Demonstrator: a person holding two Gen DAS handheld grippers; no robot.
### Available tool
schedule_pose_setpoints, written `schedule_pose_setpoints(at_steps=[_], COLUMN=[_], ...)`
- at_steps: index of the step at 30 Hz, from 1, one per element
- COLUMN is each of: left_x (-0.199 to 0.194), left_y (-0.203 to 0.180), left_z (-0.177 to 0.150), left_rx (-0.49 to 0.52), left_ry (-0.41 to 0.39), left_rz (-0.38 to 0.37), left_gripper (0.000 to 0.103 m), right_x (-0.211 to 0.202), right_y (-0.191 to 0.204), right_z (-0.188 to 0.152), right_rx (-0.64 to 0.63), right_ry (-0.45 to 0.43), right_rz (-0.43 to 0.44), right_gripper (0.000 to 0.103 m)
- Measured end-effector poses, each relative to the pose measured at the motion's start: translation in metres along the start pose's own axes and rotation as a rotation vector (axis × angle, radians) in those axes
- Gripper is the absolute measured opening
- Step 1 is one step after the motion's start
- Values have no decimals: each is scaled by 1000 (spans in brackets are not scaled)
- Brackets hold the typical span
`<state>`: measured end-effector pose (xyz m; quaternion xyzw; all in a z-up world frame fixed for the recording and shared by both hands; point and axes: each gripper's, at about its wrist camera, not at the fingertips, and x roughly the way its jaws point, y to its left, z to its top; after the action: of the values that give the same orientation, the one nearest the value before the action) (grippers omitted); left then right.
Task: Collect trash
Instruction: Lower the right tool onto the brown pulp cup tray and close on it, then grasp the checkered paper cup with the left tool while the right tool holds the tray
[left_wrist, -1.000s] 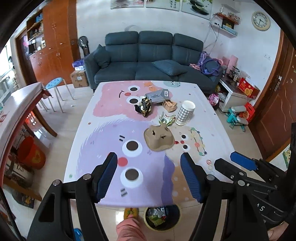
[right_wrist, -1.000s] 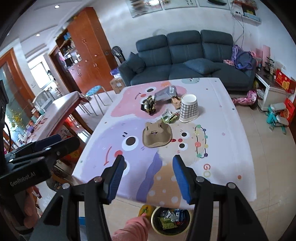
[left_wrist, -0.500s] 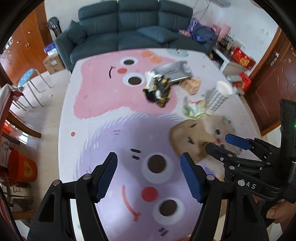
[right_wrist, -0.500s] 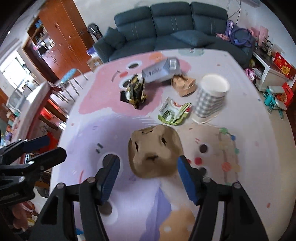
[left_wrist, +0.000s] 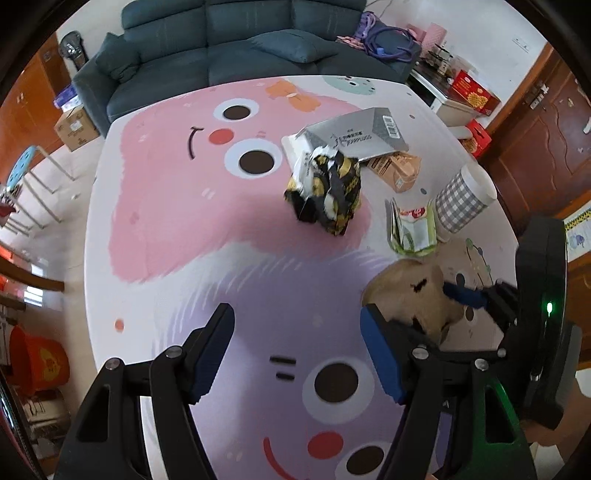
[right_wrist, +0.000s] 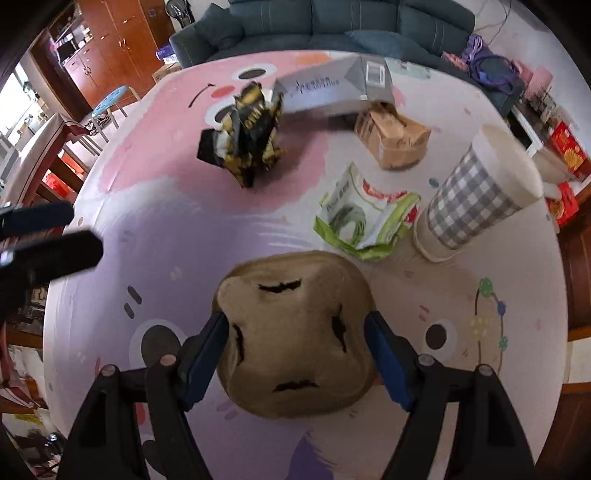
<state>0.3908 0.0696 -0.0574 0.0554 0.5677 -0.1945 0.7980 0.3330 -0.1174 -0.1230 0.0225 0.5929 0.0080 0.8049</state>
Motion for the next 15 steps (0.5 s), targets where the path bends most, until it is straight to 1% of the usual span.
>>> schedule_pose_setpoints(at_steps=[7, 11, 15], left_x=[7, 8, 8], left_y=[-7, -15, -31], left_z=[21, 28, 35], left_rx=[32, 46, 88], left_ry=[-4, 10, 24], left_rz=[-22, -49, -59], left_gripper=[69, 69, 69], right_x=[-7, -19, -33], right_y=[-10, -25, -45], right_z=[-9, -16, -21], right_rx=[25, 100, 185], right_ry=[-5, -18, -42], right_rz=[3, 22, 15], right_gripper=[68, 68, 68])
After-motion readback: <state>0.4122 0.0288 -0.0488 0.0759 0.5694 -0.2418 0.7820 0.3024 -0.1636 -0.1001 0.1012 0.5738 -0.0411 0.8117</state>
